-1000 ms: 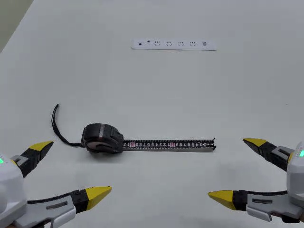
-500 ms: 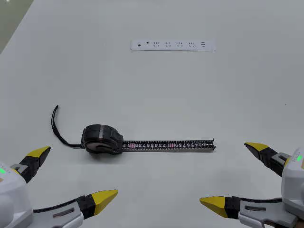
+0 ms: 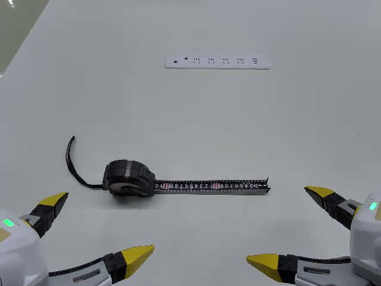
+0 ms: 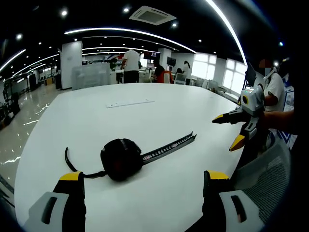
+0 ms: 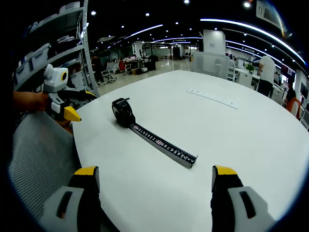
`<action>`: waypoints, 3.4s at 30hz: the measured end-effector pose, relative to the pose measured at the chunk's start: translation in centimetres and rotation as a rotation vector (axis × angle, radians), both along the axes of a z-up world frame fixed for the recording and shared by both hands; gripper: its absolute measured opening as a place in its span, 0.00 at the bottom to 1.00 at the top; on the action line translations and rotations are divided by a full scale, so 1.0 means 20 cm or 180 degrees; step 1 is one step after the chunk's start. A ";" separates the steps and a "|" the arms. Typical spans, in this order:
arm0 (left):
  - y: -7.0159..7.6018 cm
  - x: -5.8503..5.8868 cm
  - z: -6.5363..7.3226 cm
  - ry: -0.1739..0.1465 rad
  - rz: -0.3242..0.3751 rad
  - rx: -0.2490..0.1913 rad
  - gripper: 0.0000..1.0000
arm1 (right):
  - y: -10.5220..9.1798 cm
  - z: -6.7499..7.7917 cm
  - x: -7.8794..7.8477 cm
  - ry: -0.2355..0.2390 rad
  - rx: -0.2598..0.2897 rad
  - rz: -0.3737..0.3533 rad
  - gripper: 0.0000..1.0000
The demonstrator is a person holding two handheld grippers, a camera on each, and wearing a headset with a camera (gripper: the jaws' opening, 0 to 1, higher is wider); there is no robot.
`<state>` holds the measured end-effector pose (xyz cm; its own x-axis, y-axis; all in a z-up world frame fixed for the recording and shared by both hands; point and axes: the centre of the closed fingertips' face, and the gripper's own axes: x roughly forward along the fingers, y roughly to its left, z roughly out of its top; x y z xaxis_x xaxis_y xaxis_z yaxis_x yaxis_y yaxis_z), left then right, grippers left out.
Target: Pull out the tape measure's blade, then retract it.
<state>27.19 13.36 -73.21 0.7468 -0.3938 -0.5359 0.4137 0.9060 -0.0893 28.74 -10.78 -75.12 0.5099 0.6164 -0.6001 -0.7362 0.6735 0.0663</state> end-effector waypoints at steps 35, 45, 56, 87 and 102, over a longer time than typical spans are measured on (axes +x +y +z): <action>-0.04 0.08 -0.01 -0.0027 0.0455 0.0141 1.00 | 0.06 -0.05 -0.04 0.0074 -0.0011 -0.0116 0.96; 0.01 0.15 -0.03 -0.0042 0.0783 0.0208 1.00 | 0.06 -0.05 0.01 0.0074 0.0015 -0.0099 0.96; 0.05 0.20 -0.10 0.0030 0.1024 0.0281 1.00 | 0.10 -0.07 0.05 0.0107 0.0031 -0.0030 0.94; 0.03 0.36 -0.25 0.0147 0.1414 0.0191 0.90 | 0.06 -0.20 0.23 -0.0003 -0.0111 0.0476 0.75; 0.08 0.39 -0.28 0.0188 0.1553 0.0128 0.86 | 0.01 -0.27 0.32 -0.0118 -0.0249 0.0837 0.56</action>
